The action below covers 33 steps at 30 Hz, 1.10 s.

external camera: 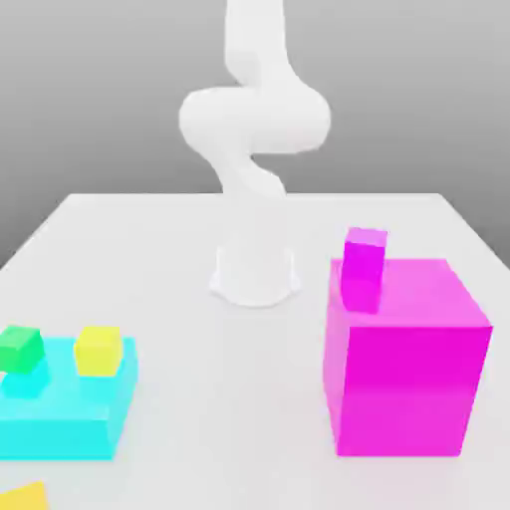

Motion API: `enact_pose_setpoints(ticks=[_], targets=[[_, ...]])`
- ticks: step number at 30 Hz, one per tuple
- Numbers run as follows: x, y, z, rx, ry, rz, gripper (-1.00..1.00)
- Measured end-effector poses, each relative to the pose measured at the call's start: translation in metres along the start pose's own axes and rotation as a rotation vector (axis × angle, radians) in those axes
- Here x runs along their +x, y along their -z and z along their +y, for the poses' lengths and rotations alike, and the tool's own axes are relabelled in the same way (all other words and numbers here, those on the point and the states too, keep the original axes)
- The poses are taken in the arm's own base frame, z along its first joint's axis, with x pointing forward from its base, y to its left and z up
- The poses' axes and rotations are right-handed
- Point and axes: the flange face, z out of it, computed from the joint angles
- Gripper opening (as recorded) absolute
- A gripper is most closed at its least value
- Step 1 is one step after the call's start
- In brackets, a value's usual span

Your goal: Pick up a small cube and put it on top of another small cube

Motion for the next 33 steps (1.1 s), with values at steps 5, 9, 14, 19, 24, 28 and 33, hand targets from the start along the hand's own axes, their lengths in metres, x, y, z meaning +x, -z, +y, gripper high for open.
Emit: enact_pose_setpoints(ticks=[5,9,14,19,24,28,33], targets=[[0.026,-0.082,0.014,-0.122,-0.148,-0.037,0.0],[0.043,-0.147,0.035,-0.217,-0.266,-0.063,0.0],[0.058,-0.226,0.076,-0.334,-0.416,-0.091,0.0],[0.068,-0.301,0.134,-0.454,-0.578,-0.11,0.0],[0.062,-0.371,0.196,-0.568,-0.727,-0.135,0.0],[0.05,-0.422,0.253,-0.661,-0.849,-0.151,0.0],[0.024,-0.479,0.321,-0.75,-0.97,-0.164,0.0]])
